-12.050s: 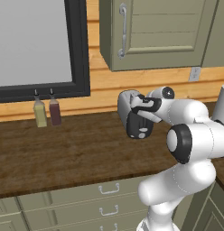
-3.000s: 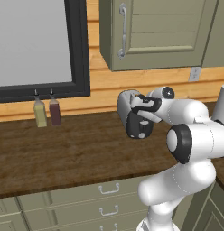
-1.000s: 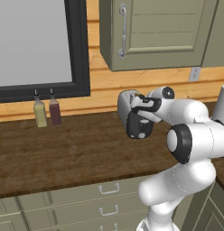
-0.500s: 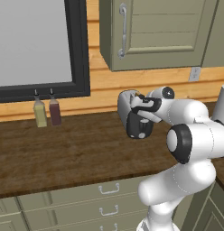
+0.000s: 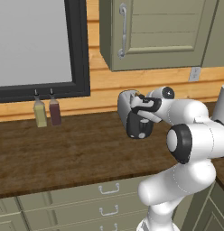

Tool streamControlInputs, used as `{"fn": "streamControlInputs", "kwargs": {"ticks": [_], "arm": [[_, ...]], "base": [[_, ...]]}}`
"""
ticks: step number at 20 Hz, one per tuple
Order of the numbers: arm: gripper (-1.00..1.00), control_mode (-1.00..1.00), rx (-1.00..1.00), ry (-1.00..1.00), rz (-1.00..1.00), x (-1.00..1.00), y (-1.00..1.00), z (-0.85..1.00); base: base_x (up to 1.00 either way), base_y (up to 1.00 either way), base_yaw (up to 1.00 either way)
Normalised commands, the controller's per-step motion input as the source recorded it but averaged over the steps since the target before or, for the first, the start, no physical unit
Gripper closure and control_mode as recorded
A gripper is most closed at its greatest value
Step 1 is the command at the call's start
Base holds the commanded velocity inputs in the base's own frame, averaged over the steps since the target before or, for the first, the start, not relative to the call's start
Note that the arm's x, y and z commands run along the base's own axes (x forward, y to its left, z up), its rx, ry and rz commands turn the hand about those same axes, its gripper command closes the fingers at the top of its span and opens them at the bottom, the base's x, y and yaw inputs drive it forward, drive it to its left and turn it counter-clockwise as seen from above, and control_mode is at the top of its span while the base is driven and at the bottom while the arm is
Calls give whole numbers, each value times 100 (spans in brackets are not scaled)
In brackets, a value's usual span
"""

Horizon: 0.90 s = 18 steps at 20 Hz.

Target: Start the toaster. Once the lever pops up, take the bread to the plate on the dining counter.

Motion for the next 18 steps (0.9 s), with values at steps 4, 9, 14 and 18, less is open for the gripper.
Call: {"fn": "streamControlInputs", "kwargs": {"ticks": [4,9,14,18], "arm": [[-100,-100,0,0,0,0,0,0],[-100,-100,0,0,0,0,0,0],[-100,-100,0,0,0,0,0,0],[-100,-100,0,0,0,2,0,0]], "base": [[0,0,0],[0,0,0],[0,0,0],[0,0,0]]}}
